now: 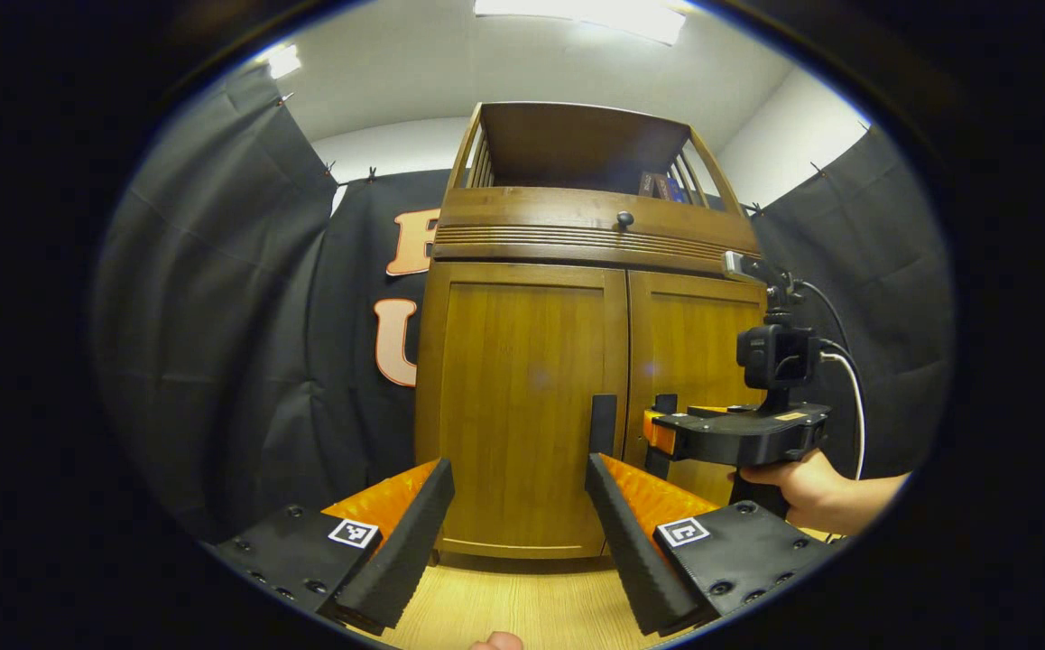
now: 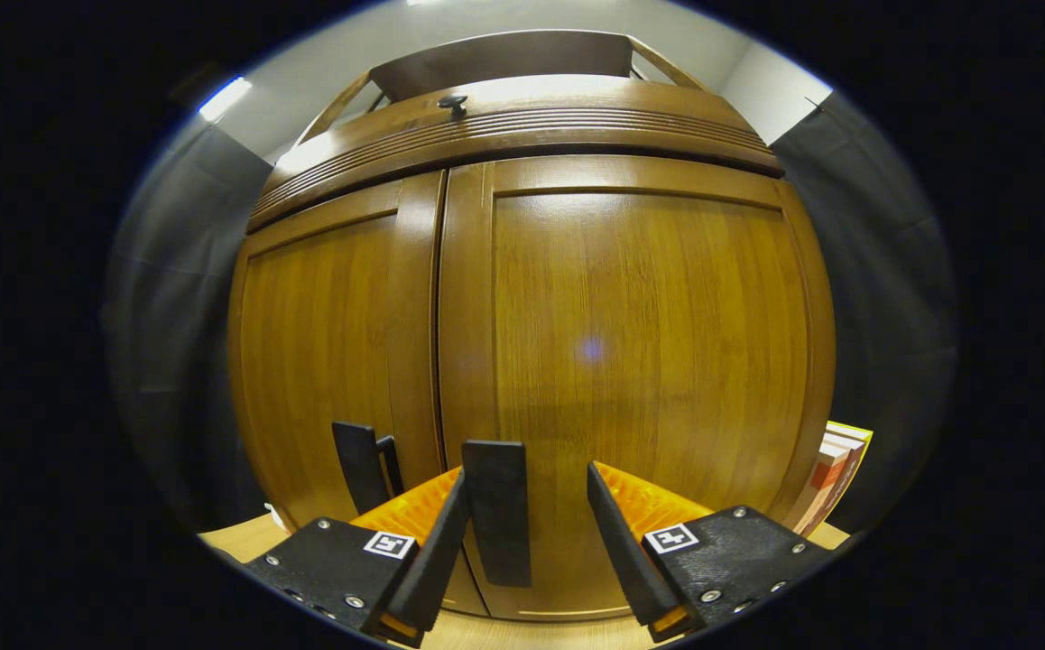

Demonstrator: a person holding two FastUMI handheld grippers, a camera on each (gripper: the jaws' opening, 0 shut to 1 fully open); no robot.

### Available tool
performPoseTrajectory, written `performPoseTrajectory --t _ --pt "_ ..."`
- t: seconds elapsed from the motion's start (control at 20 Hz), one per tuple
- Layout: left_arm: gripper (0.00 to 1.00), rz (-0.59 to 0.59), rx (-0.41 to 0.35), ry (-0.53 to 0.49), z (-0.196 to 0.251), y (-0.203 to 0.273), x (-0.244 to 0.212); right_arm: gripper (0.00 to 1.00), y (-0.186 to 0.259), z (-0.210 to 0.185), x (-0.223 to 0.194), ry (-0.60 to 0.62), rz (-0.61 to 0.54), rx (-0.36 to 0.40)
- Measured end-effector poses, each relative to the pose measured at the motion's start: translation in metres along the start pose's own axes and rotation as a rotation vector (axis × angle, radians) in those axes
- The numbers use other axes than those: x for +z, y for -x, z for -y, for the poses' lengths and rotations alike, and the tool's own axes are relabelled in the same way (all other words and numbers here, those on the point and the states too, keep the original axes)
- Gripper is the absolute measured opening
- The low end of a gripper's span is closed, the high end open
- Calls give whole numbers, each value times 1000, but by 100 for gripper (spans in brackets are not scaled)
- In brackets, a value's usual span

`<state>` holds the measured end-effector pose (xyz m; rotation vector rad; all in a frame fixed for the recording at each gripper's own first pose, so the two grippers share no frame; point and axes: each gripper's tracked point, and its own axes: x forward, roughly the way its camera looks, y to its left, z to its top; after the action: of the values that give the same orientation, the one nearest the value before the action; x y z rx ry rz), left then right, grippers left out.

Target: Open the right door of the double-door shoe cabinet with the right hand, and open the left door with the left hand.

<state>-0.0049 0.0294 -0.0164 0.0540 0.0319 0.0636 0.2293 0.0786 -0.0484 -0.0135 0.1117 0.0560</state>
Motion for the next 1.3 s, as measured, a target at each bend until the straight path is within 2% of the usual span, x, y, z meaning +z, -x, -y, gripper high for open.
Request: performPoseTrajectory --t 0.05,0.15,0.2,0.25,0.3,0.5,0.6,0.7,0.75,0.8,0.85,0.9,1.0,1.3 --pt "93 -1 -1 -4 0 -1 0 77 -3 1 -2 3 -2 -11" --pt "96 3 1 0 -1 -2 1 76 -4 0 -3 -2 1 -27" --pt "93 2 -3 6 0 -3 1 76 -4 -2 -4 6 3 -26" --pt "96 0 -7 7 0 -3 0 74 -3 -4 -4 12 9 -20" --pt "93 1 -7 3 0 -4 0 68 -5 -6 -3 8 10 -14" --pt "96 10 -5 4 -3 -7 3 39 -3 -16 -8 10 8 17" --pt "96 15 -8 9 -2 -4 5 28 -2 -17 -9 2 10 40" --pt "96 27 -5 1 -4 -2 10 28 -4 -18 -8 -9 12 40" --pt "93 30 -3 -4 -4 -1 10 27 -4 -18 -8 -2 11 30" --pt "96 31 -5 -5 -4 0 11 31 -3 -16 -9 9 10 24" --pt "96 29 -6 -1 -4 2 11 27 -3 -14 -9 8 7 16" --pt "93 23 -7 5 -3 4 9 27 0 -14 -10 4 0 13" --pt "96 17 -4 10 -4 8 9 27 5 -15 -9 2 -8 18" --pt "96 12 13 12 -7 18 10 27 33 -12 -8 8 7 36"
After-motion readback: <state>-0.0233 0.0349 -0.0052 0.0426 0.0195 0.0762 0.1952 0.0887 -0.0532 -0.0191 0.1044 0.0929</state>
